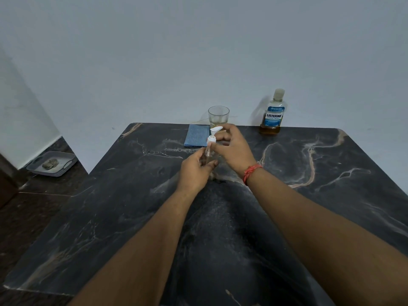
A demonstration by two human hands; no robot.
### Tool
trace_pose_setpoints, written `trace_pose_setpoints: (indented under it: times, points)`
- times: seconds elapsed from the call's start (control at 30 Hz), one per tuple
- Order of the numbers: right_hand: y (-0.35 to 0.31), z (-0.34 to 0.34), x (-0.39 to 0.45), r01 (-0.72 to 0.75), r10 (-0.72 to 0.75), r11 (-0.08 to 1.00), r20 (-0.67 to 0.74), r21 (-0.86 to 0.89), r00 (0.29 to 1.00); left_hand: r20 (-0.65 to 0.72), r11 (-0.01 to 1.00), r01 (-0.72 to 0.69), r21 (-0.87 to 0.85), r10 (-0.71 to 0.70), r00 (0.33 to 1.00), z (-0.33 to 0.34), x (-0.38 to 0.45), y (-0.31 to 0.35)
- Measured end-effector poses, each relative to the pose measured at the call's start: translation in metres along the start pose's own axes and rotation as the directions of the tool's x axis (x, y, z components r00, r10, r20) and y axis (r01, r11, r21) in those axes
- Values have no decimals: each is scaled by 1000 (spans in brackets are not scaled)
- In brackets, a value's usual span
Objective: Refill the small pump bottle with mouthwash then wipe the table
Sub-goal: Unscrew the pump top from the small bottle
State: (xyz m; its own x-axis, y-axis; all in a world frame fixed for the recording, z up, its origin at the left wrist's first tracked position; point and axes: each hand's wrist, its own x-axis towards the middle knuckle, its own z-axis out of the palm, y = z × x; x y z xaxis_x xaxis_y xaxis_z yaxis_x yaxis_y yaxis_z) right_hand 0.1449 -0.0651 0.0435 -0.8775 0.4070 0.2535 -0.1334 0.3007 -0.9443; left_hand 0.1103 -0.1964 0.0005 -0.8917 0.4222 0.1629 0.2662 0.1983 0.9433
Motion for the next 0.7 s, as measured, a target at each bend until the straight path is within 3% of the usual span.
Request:
trace_pose_setpoints:
  times: [0.2, 0.33, 0.53, 0.6, 0.7]
  points:
    - [-15, -10, 4, 53, -45, 994, -83, 90, 996, 2, 1000, -11, 19, 11, 1000, -1, 0, 2]
    - [-32, -22, 11, 115, -68, 974, -233, 196, 970, 2, 1000, 7, 14, -7, 1000, -3, 4, 0]
    - [-38, -46, 27, 131, 46, 919, -433, 371, 900, -50, 1000, -7, 25, 8, 999, -13, 18, 6]
    - [-32, -50, 29, 62, 60, 961, -421, 270, 905, -59, 999, -11, 48, 14, 998, -17, 25, 6]
    - [-17, -50, 29, -83, 61, 995, -314, -57, 948, -62, 998, 14, 69, -10, 998, -19, 39, 2]
